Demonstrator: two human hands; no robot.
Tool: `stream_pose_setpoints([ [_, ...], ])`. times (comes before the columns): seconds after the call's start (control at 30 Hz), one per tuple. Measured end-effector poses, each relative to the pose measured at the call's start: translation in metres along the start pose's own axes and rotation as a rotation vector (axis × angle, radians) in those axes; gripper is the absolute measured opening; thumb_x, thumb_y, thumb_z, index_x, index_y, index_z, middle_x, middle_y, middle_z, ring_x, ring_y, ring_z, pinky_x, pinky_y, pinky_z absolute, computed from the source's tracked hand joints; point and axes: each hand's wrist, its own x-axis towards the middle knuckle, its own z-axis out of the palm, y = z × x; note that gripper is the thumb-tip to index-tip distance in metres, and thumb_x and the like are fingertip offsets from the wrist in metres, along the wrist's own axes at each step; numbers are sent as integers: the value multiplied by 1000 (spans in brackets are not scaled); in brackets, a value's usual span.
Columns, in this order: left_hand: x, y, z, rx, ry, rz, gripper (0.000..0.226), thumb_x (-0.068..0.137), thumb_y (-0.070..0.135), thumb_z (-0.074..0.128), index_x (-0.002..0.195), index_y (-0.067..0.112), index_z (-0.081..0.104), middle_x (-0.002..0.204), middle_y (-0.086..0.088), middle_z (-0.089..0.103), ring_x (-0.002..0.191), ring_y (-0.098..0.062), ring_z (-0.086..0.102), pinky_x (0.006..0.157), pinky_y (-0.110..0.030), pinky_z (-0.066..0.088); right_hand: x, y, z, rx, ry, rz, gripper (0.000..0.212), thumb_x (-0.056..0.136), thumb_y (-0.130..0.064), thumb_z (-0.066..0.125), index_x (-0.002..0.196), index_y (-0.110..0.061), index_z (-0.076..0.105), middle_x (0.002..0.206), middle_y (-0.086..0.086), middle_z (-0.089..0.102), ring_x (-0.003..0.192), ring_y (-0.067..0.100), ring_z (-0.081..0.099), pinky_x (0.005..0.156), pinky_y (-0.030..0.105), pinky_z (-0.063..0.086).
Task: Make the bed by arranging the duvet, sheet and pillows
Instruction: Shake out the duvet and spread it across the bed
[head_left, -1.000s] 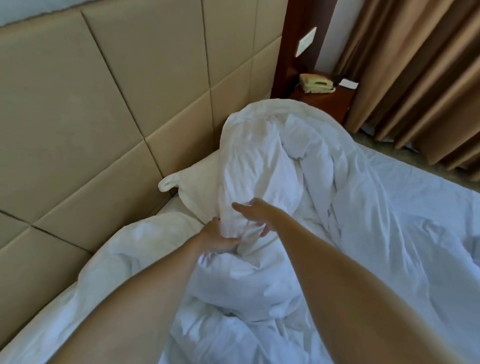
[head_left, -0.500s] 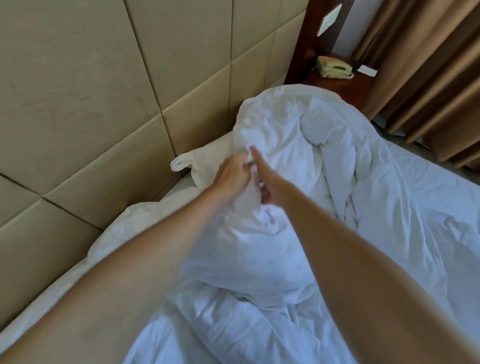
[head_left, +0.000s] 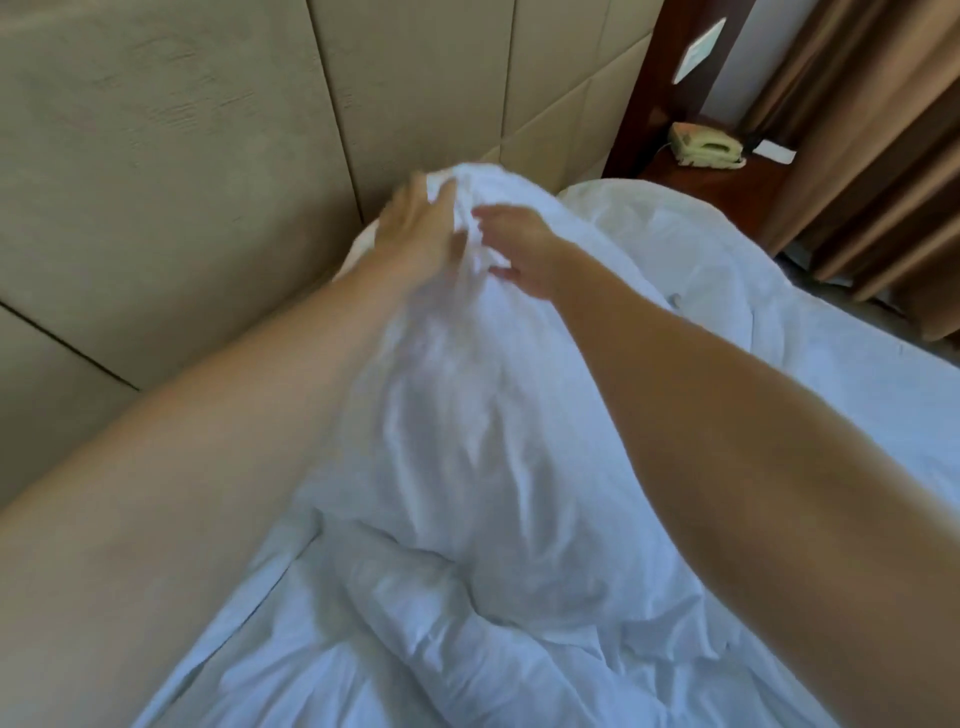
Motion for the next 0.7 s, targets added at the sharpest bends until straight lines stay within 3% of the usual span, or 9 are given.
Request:
stream_pose_setpoints([
  [0.1, -42, -10, 58, 111, -181, -32, 67, 100, 37, 43, 156, 22, 9, 163, -10, -5, 150, -32, -6, 121, -52, 6, -29, 40, -14, -127, -17, 55, 20, 97, -5, 52, 108, -15, 65, 85, -1, 58, 82, 15, 55, 80, 36, 46],
  [0.17, -72, -11, 89, 119, -254, -69, 62, 101, 39, 39, 154, 20, 15, 164, -9, -3, 150, -30, -8, 121, -53, 3, -53, 60, -25, -234, -43, 106, 17, 97, -6, 53, 103, -12, 67, 88, 2, 60, 86, 18, 58, 81, 37, 51],
  [0.33, -147, 10, 106, 73, -316, -2, 48, 100, 31, 42, 144, 14, 37, 157, -11, 23, 147, -29, 17, 117, -51, 19, -129, 91, -43, -444, -30, 221, 21, 99, -8, 47, 103, -8, 68, 94, 8, 64, 81, 19, 64, 77, 36, 57],
  [0.43, -187, 30, 87, 41, -369, 68, 36, 99, 29, 45, 129, 11, 52, 137, -11, 45, 129, -30, 42, 103, -44, 36, -178, 102, -48, -696, -61, 245, 23, 100, -8, 46, 113, -6, 65, 89, 4, 66, 74, 15, 64, 70, 31, 57],
  [0.57, -238, 47, 58, 25, -416, 65, 28, 97, 28, 47, 115, 10, 58, 121, -8, 54, 111, -28, 53, 90, -39, 44, -238, 105, -51, -1001, -105, 211, 24, 95, -10, 54, 114, -2, 67, 99, 12, 72, 86, 29, 70, 80, 40, 58],
  [0.7, -295, 55, 37, 37, -441, -6, 27, 96, 28, 47, 115, 11, 57, 115, -9, 57, 100, -30, 58, 87, -39, 49, -297, 107, -48, -1184, -115, 142, 24, 90, -1, 47, 106, -1, 65, 104, 20, 67, 88, 33, 71, 78, 44, 61],
])
